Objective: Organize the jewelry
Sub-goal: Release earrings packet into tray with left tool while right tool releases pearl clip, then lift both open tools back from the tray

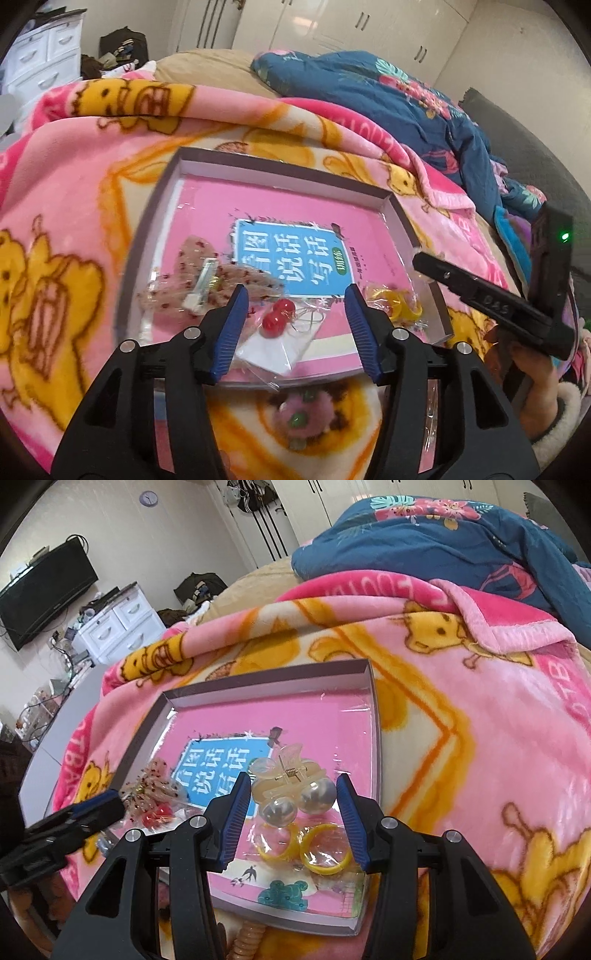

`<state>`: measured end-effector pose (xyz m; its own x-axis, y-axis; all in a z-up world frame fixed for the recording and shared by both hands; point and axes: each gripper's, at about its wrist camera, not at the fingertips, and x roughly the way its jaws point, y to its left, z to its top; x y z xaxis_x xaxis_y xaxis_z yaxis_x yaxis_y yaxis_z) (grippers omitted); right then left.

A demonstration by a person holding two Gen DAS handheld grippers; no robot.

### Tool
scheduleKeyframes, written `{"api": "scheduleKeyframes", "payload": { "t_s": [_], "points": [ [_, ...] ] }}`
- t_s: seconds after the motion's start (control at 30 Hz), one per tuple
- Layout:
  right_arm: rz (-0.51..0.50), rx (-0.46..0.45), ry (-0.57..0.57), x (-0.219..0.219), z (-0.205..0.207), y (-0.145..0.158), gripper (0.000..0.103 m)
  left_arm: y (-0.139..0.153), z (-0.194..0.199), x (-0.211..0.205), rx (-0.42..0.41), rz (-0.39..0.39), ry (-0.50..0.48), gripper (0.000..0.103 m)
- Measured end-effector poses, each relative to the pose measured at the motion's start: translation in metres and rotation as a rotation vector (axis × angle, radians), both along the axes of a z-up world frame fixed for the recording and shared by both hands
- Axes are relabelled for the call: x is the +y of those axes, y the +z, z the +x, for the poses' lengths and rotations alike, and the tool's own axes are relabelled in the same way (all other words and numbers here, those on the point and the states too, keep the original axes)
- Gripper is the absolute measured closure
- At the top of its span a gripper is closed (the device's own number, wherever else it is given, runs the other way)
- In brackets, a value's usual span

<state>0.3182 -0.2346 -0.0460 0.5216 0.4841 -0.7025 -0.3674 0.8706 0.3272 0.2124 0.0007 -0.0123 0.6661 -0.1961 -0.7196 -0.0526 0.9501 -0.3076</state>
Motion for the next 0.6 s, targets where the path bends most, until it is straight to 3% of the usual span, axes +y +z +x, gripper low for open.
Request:
{"api": "scheduleKeyframes", "payload": {
  "t_s": [0.47, 0.6],
  "points": [
    [0.005, 0.004, -0.009, -0.001, -0.003, 0.0, 0.056, 0.016, -0.027, 0.041, -0.032, -0.035, 0.104, 0.047],
    [0.018, -0.014, -0.011, -0.006, -0.009, 0.007, 0.05, 0.019, -0.033, 0.043, -0.038, -0.033, 0.114, 0.043]
  ]
}}
